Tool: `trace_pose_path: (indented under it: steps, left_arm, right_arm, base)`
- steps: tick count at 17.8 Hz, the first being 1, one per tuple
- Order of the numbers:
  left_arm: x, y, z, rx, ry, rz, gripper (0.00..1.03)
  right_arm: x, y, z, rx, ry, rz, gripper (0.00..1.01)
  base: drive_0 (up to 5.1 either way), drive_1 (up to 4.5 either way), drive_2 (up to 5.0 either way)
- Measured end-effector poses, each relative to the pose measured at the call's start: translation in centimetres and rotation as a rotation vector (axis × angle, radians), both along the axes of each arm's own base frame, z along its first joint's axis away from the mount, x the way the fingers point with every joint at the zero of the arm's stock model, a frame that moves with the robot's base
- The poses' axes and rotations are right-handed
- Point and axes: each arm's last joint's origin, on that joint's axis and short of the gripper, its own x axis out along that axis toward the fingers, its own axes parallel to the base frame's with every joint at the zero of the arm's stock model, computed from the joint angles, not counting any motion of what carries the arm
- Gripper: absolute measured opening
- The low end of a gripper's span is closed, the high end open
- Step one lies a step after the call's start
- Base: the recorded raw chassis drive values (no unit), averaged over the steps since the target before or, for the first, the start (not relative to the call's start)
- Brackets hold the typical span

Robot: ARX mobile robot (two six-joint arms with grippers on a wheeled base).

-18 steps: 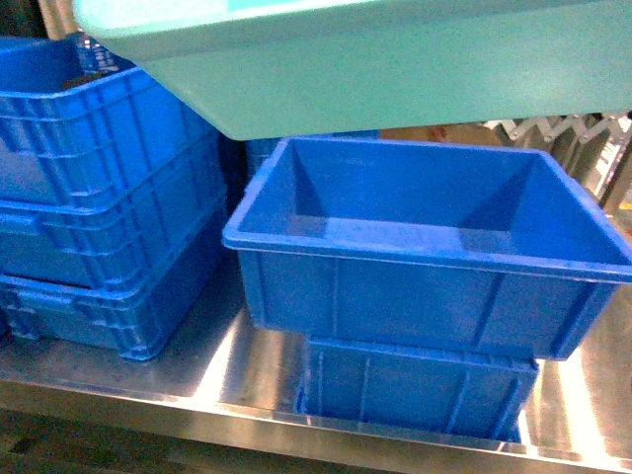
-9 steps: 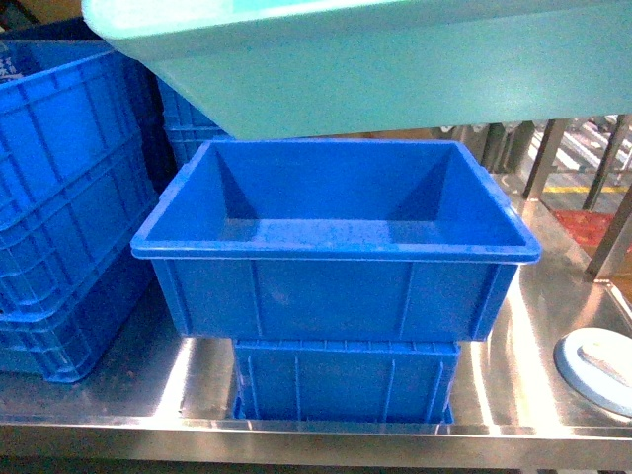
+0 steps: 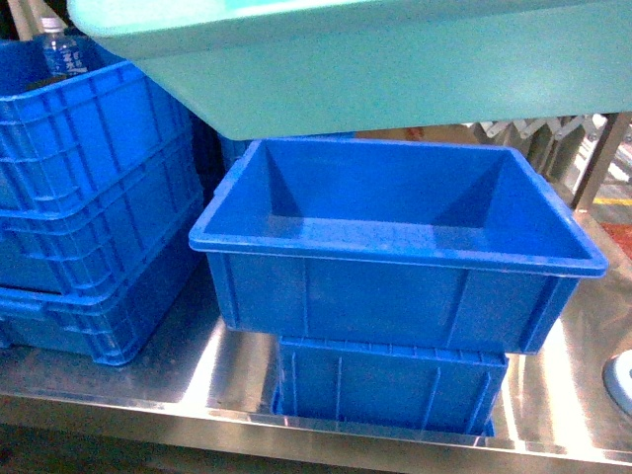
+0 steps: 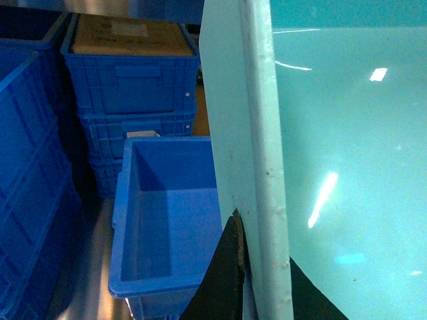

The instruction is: Stack blue boxes stably on right

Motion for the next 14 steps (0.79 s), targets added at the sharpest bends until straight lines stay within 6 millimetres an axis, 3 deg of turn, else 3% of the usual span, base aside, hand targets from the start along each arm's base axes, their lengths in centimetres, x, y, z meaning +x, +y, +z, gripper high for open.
trace_pose_path:
  steps: [2, 14]
  left_arm:
    - [0.01, 0.02, 0.01, 0.000, -0.001, 0.000, 0.02]
    - [-0.09, -0.03, 0.11, -0.002, -0.004, -0.002, 0.02]
  right_arm:
    - [-0.01, 0.11, 0.03, 0.000, -0.002, 0.004, 0.07]
    - [-0.15, 0.09, 0.15, 0.000, -0.005, 0.001, 0.07]
  base:
    - [-0.4, -0.40, -0.4]
    - [0.0, 4.36, -4.3]
